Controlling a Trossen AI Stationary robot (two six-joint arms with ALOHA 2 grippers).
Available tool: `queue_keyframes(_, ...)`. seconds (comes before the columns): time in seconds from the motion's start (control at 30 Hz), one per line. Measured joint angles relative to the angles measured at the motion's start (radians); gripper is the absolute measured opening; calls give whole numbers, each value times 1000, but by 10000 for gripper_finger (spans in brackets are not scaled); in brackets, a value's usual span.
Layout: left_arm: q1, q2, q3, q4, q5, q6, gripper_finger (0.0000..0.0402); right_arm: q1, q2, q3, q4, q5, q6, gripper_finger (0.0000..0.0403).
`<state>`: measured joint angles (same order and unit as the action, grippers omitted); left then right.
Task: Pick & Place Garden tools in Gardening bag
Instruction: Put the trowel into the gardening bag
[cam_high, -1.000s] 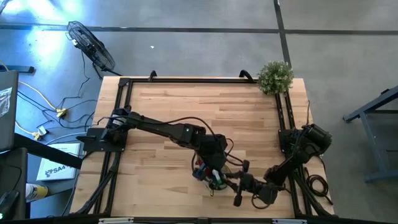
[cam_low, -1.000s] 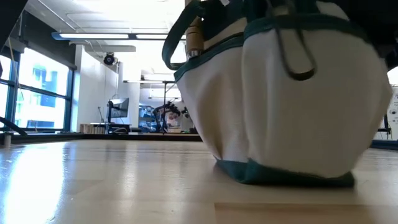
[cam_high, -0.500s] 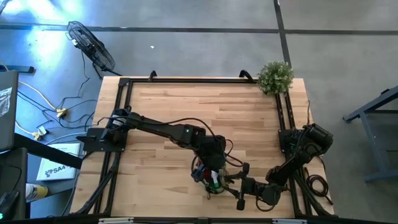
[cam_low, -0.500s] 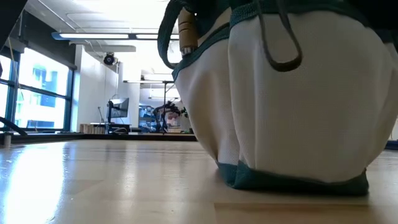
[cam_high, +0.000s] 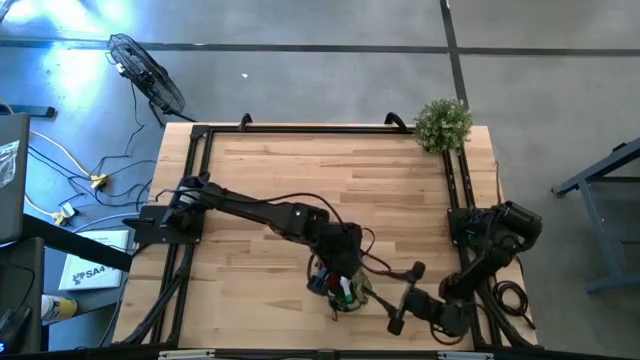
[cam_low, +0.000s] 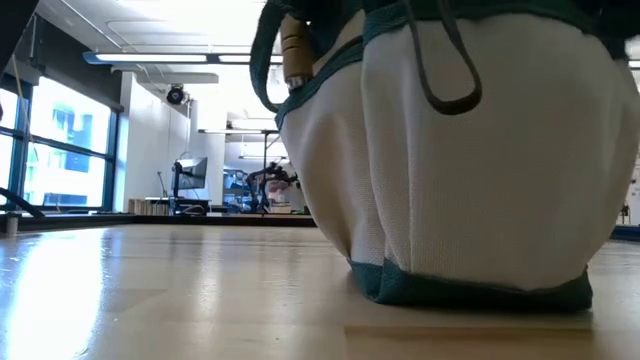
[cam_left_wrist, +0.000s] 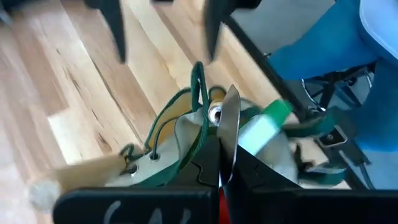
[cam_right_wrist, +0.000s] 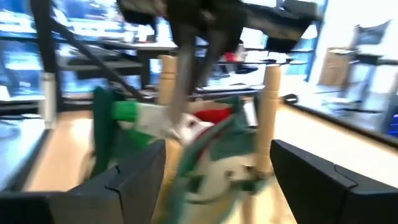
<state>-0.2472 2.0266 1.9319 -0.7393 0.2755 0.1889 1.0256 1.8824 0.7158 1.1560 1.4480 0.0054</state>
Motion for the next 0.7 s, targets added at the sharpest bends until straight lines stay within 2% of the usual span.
queue_keyframes(0.1,-21,0,45,-13,-24,1,0,21,0,0,3,82,-37,276)
queue_keyframes(0.2,-41,2,84,-32,-29,-1,0,31,0,0,1,117,-37,275)
queue_keyframes(0.33,-62,0,100,-27,-31,-3,0,33,0,0,1,120,-37,275)
queue_keyframes(0.7,-117,20,99,-81,-168,-17,0,33,1,0,0,121,-36,275)
